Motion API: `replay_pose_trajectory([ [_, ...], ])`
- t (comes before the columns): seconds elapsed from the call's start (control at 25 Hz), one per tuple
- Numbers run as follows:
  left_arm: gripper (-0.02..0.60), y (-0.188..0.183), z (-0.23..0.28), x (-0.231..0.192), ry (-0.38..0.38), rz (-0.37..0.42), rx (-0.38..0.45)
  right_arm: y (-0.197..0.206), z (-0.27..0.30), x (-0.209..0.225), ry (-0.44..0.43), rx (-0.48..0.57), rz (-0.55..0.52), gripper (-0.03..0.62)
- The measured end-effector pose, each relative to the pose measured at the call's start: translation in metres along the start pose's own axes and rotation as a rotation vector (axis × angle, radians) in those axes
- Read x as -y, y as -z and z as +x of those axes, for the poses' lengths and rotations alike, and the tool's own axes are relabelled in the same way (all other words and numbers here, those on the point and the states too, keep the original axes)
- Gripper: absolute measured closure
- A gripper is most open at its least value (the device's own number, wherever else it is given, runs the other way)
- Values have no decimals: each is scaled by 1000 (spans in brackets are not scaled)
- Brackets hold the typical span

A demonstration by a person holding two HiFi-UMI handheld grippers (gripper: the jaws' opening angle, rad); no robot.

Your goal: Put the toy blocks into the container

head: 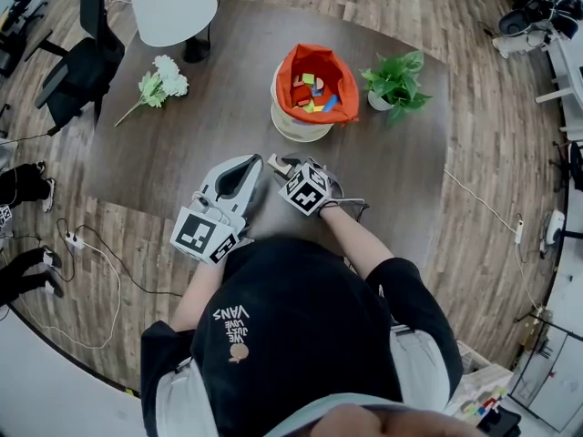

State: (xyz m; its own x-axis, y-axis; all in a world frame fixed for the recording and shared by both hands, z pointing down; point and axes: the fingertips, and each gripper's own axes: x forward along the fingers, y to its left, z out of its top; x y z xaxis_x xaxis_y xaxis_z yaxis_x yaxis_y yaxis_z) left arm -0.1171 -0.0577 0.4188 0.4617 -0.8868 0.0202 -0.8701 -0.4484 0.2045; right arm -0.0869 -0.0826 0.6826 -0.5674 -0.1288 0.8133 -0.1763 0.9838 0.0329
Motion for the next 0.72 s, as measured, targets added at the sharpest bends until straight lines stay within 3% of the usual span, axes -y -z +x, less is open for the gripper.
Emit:
replay_pose_trajectory([
  [0.72,571,-2,1,2,20,3,15,-61,-79,13,89,223,14,440],
])
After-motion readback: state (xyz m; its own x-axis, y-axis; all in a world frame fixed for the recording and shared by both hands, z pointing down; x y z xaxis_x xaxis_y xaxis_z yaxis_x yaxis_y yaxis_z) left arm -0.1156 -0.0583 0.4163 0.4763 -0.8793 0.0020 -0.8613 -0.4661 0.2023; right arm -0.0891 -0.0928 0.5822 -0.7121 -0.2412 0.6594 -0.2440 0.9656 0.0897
